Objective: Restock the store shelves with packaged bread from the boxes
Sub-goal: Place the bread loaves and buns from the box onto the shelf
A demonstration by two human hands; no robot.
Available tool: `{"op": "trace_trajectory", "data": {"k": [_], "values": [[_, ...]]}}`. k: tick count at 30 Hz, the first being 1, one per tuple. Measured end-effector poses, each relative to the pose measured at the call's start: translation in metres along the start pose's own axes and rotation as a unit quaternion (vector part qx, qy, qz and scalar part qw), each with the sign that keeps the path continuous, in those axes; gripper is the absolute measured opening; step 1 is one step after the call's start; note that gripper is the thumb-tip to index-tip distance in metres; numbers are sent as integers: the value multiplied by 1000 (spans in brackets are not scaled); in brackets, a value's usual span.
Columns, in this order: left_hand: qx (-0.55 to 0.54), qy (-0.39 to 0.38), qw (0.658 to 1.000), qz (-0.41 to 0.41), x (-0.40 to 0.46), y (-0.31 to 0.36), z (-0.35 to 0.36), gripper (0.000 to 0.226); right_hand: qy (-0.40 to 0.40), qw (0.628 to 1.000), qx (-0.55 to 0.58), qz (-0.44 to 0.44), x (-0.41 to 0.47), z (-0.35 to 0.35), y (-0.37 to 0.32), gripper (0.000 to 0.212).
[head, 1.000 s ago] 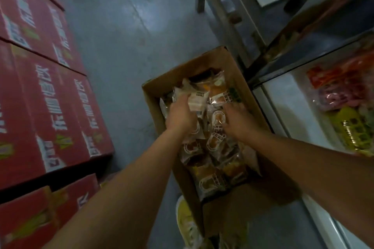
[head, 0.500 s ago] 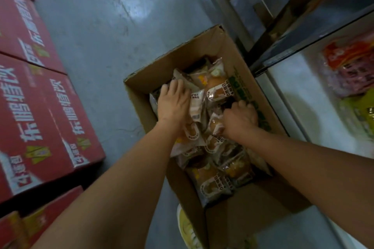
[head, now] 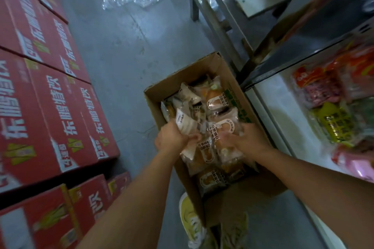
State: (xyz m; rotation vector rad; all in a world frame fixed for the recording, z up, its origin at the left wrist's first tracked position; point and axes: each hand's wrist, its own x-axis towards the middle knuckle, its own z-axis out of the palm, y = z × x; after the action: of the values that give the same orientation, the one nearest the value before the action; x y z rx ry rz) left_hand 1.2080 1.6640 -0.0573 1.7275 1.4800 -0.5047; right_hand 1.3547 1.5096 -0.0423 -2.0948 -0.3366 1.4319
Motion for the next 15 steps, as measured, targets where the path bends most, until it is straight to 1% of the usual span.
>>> {"op": "trace_trajectory", "data": {"k": [2,3,5,7,10,11,13,15], "values": [[-164,1,986,-39,-26,-4,-12,55,-21,998,61,2,-29,-11,-21,55],[-224,8,973,-53,-39,-3,-20,51,-25,996,84,0,-43,-16,-35,58],[-314,28,947,-65,-66,4,-39,41,-28,992,123,-4,-70,-26,-62,54],[-369,40,927,-59,-98,16,-59,28,-35,989,144,-14,-98,-35,-91,49],[-433,40,900,-31,-149,39,-90,22,-47,985,160,-39,-139,-49,-132,43],[-450,39,892,-21,-165,46,-100,21,-46,983,172,-45,-152,-52,-143,42],[-476,39,878,-10,-196,60,-122,29,-37,977,205,-53,-178,-58,-165,41],[-512,41,858,-3,-224,73,-145,32,-41,974,212,-61,-204,-66,-186,41]]}}
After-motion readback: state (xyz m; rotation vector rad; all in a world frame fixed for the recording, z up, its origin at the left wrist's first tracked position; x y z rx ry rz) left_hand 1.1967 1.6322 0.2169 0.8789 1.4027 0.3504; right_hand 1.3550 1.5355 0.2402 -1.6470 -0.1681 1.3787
